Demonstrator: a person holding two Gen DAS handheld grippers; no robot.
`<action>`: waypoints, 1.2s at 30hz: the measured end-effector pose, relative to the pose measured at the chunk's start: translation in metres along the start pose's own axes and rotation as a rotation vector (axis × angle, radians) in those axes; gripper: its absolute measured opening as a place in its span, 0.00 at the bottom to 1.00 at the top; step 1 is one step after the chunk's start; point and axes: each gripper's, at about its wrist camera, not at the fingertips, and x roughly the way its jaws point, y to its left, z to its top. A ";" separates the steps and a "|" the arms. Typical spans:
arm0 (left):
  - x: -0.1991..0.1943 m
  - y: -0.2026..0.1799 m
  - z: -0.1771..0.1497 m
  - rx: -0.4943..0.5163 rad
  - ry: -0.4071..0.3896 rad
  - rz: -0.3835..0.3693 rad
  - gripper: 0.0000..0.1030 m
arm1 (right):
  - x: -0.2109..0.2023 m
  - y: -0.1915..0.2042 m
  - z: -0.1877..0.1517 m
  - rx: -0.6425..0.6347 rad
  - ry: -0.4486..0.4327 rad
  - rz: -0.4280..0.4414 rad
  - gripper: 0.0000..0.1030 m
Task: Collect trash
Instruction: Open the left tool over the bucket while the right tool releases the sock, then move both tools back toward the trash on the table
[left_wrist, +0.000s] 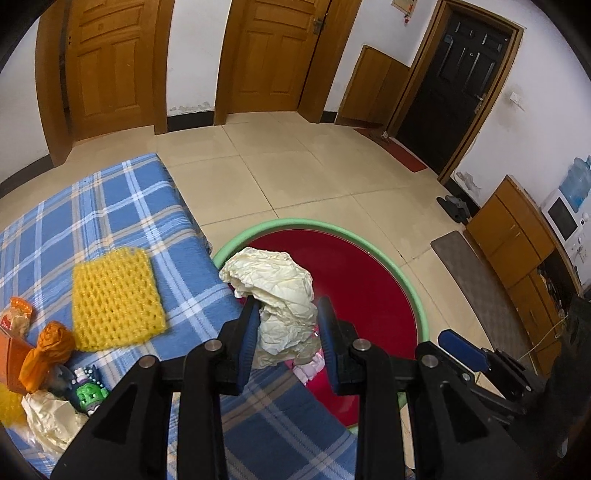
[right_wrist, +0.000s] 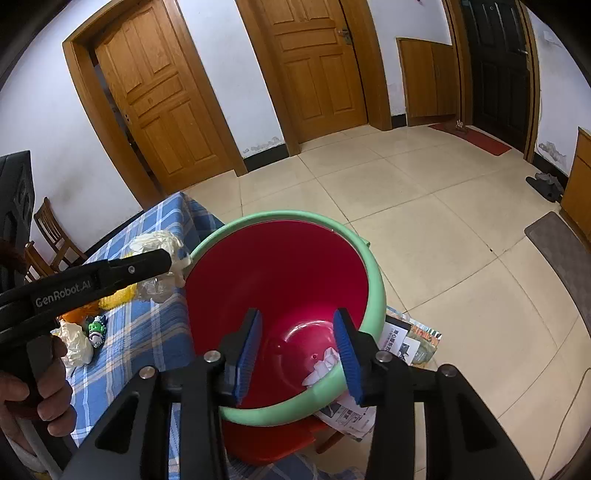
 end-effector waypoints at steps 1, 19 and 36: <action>0.001 0.000 0.001 -0.001 0.002 -0.003 0.32 | -0.001 0.000 0.000 0.002 0.000 0.001 0.44; -0.044 0.022 -0.008 -0.053 -0.056 0.057 0.46 | -0.027 0.021 -0.001 0.004 -0.038 0.047 0.50; -0.133 0.111 -0.058 -0.217 -0.156 0.221 0.46 | -0.035 0.088 -0.006 -0.061 -0.006 0.170 0.60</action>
